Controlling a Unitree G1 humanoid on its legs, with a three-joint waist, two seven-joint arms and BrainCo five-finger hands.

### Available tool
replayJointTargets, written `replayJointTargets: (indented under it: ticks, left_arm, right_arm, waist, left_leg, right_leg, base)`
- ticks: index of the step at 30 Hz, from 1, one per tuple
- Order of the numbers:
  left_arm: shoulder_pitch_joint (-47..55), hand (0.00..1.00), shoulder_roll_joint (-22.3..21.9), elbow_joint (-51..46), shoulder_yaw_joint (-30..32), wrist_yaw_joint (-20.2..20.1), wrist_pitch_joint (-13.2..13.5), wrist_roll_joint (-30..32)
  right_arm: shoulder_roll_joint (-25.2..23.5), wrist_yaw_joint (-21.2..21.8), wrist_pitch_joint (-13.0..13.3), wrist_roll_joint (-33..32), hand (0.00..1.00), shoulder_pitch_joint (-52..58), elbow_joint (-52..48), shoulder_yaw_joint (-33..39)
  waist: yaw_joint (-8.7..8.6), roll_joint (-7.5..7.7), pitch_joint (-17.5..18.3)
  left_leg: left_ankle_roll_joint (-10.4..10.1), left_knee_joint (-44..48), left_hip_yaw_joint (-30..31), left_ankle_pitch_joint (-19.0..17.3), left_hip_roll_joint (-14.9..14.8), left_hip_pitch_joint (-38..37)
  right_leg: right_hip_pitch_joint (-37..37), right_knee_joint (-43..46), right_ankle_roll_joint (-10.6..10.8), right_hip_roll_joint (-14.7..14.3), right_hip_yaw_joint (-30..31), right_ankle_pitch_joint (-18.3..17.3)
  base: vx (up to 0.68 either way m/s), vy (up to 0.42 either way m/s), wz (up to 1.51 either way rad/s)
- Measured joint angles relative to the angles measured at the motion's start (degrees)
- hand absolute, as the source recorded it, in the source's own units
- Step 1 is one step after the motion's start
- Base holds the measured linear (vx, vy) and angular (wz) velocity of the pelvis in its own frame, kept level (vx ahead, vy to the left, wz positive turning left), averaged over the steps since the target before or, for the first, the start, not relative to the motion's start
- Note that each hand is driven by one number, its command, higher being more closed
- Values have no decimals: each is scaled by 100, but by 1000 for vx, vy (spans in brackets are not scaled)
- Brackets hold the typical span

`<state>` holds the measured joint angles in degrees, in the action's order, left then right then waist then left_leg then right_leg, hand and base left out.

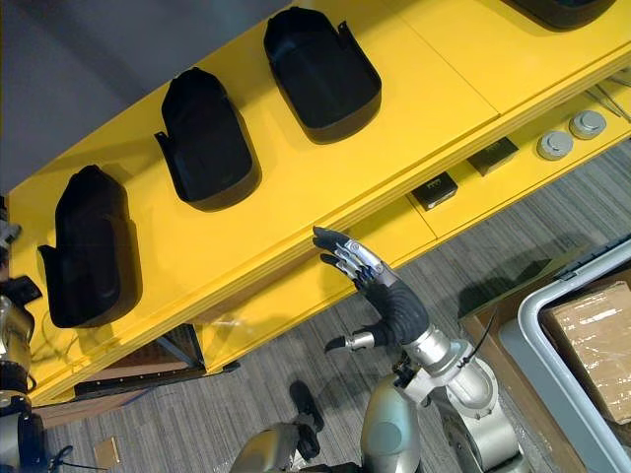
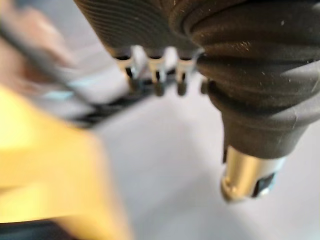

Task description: Walk over and take plastic housings, then place them on the shelf

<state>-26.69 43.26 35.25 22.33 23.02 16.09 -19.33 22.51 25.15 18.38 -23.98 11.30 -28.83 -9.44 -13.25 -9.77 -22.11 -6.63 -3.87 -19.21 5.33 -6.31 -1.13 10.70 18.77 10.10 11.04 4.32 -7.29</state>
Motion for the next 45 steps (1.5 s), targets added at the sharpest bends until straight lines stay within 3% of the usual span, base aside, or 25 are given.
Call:
replayJointTargets:
  ticks: [1, 3, 7, 8, 9, 10, 13, 14, 18, 22, 25, 31, 37, 45]
  left_arm:
    - [-51, 0, -26, -358, -9, 215, 256, 239]
    - [15, 0, -187, -1030, -13, 364, 524, 527]
    - [588, 0, -765, -2707, -59, 524, 783, 942]
    - [965, 0, -1051, -3458, -92, 460, 826, 957]
    - [1065, 0, -1128, -3623, -100, 431, 835, 970]
    - [1648, 0, -1571, -4447, -170, 241, 874, 984]
    - [2608, 0, -2324, -5393, -544, -118, 880, 1067]
    - [3044, 100, -2664, -5638, -747, -344, 869, 1083]
    - [4305, 100, -3493, -5964, -1166, -938, 593, 880]
    - [5032, 100, -3826, -5989, -1547, -1332, 400, 788]
    - [5169, 100, -3958, -5983, -1690, -1436, 220, 781]
    - [5117, 100, -3966, -5860, -1761, -1596, 167, 625]
    - [4939, 100, -3933, -5316, -1855, -1595, 4, 624]
    - [4250, 100, -3752, -4534, -1856, -1226, 5, 629]
  right_arm:
    - [-96, 14, 113, 3, 0, 119, 24, 14]
    - [-216, 16, 168, 8, 0, 271, 29, -16]
    - [-420, -175, 203, 147, 0, 308, 52, -338]
    - [-505, -367, 209, 270, 0, 273, 97, -460]
    - [-526, -414, 211, 299, 0, 271, 107, -488]
    - [-579, -674, 216, 499, 0, 254, 173, -591]
    - [-735, -1068, 240, 807, 0, 184, 464, -735]
    - [-822, -1226, 240, 925, 0, 149, 588, -763]
    - [-1004, -1642, 243, 1148, 0, 67, 768, -876]
    - [-1212, -1917, 239, 1190, 0, 65, 1033, -1008]
    - [-1229, -2115, 239, 1196, 0, 94, 1202, -1133]
    - [-1252, -2406, 239, 1193, 0, 138, 1495, -1238]
    - [-1255, -2401, 242, 1192, 0, 223, 1663, -1379]
    - [-1258, -2402, 268, 1185, 0, 163, 1841, -1320]
  waist:
    - [-8, -11, 176]
    - [-2, 31, 381]
    - [159, 98, 987]
    - [220, 117, 1082]
    - [246, 119, 1117]
    - [338, 125, 1265]
    - [510, 177, 1412]
    - [621, 226, 1443]
    - [936, 417, 1583]
    - [1031, 622, 1728]
    - [1110, 690, 1764]
    - [1181, 773, 1737]
    - [1223, 856, 1686]
    - [1191, 1001, 1313]
  left_leg:
    - [1, -63, 26, 2, -6, -26]
    - [2, -68, 116, -1, -20, -119]
    - [1, -72, 233, -1, -59, -232]
    - [0, -72, 354, -2, -73, -303]
    - [0, -72, 368, -2, -75, -303]
    - [-2, -73, 472, -4, -87, -287]
    - [1, -74, 638, -10, -107, -287]
    - [1, -75, 703, -10, -110, -296]
    - [12, -108, 917, -17, -98, -263]
    - [-4, -112, 1079, 12, -93, -169]
    - [-53, -114, 1179, 54, -84, -66]
    - [-66, -120, 1329, 119, -76, 34]
    - [-68, -126, 1277, 120, -107, 83]
    - [-71, -124, 1049, 226, -219, 323]
  right_leg:
    - [-107, -182, 11, 0, -68, 74]
    - [-379, -404, 13, 7, -182, 109]
    - [-797, -720, 0, 10, -475, 124]
    - [-1000, -813, 0, 10, -618, 124]
    - [-1021, -830, 0, 10, -641, 124]
    - [-1135, -920, -13, 8, -782, 133]
    - [-1359, -1057, -25, -6, -1033, 155]
    - [-1457, -1093, -26, -7, -1137, 158]
    - [-1688, -1353, -47, -8, -1386, 169]
    - [-1766, -1433, -55, -20, -1580, 173]
    - [-1776, -1452, -94, -22, -1694, 194]
    - [-1778, -1440, -92, -35, -1844, 271]
    - [-1662, -1415, -171, -54, -1808, 226]
    - [-1255, -1428, -221, -158, -1517, 444]
  base:
    - [72, 34, 7]
    - [77, 16, 17]
    - [79, -9, 28]
    - [40, -11, 35]
    - [16, -13, 42]
    - [0, -9, 31]
    - [-9, -13, 42]
    - [-42, -14, 38]
    - [-64, -6, 29]
    - [-19, -8, 26]
    - [18, -9, 16]
    - [30, -8, 15]
    - [-19, -2, -3]
    - [-28, -2, -15]
